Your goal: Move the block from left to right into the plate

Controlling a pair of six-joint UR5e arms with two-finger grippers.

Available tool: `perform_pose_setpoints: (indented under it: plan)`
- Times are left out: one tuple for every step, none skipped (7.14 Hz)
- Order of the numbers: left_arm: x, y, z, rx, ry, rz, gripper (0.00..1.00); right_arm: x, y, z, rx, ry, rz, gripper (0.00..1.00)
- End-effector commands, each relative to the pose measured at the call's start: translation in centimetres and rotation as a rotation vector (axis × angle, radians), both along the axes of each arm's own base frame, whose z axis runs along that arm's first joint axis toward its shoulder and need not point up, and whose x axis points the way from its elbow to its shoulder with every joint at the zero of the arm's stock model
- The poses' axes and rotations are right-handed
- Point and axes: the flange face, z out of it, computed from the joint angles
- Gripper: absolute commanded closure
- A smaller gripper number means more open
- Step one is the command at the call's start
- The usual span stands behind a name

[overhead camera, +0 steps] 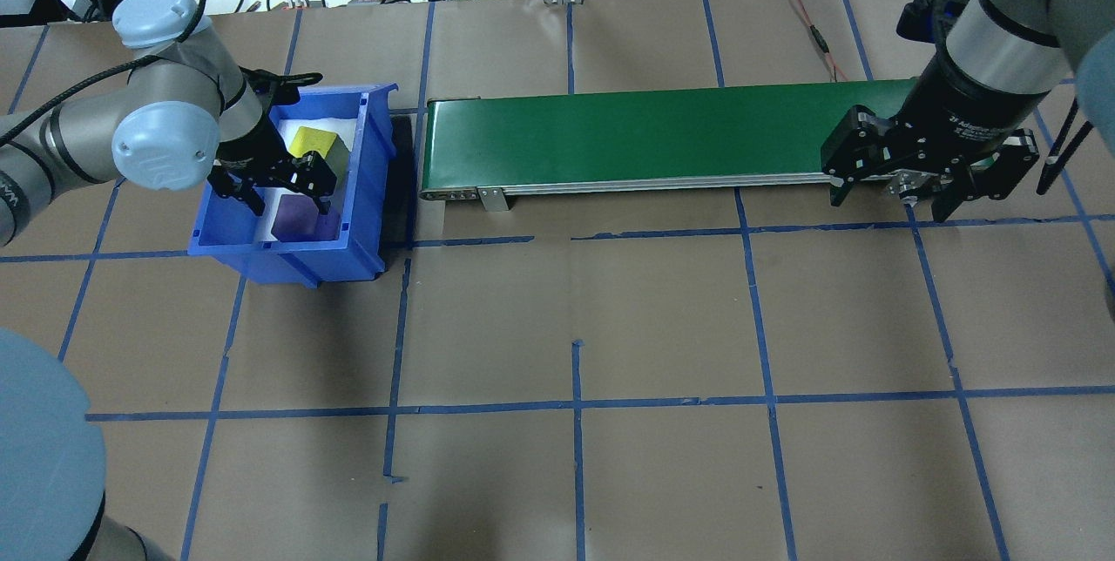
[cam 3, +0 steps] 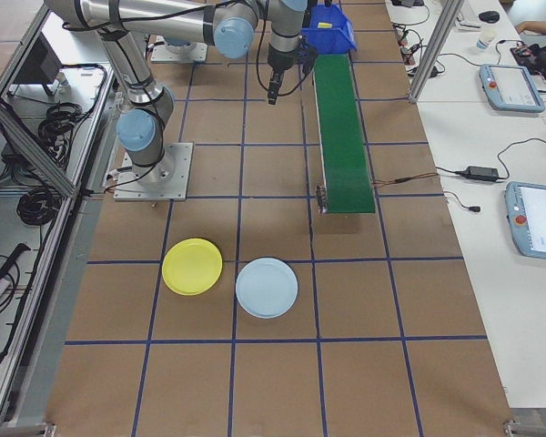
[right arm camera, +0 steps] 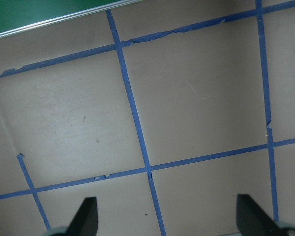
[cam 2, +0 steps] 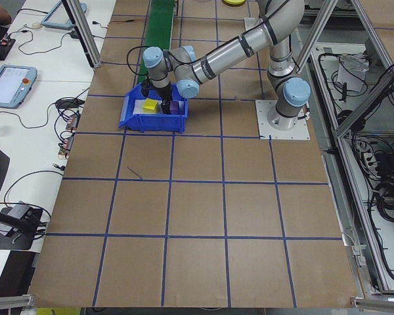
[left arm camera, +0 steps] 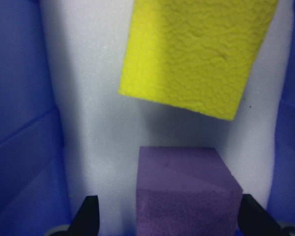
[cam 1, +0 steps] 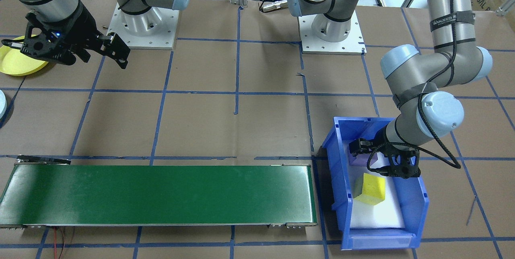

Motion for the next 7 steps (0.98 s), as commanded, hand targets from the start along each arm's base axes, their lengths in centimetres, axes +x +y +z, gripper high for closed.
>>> perform_pose_setpoints:
  plan:
    - [-0.1,0.3,0.2,-0.001,0.000,0.004,0.00,0.0,0.0,0.0,0.000,-0.001,0.000,0.00]
    - [-0.1,0.5,-0.1,0.006,0.003,0.002,0.07,0.0,0.0,-0.1,0.003,-0.001,0.000,0.00]
    - [-0.2,0.7,-0.4,0.011,0.003,0.002,0.21,0.0,0.1,-0.2,0.004,-0.001,0.000,0.00]
    - [-0.2,0.7,-0.4,0.010,0.003,0.002,0.37,0.0,0.1,-0.2,0.004,-0.001,0.000,0.00]
    - [-0.2,0.8,-0.4,0.013,0.003,0.002,0.51,0.0,0.1,-0.2,0.004,-0.001,0.000,0.00]
    - [-0.2,0.7,-0.4,0.012,0.001,0.002,0.60,0.0,0.1,-0.2,0.004,-0.001,0.000,0.00]
    - [-0.1,0.4,0.7,-0.012,-0.006,0.003,0.67,0.0,0.1,-0.2,0.004,-0.001,0.000,0.00]
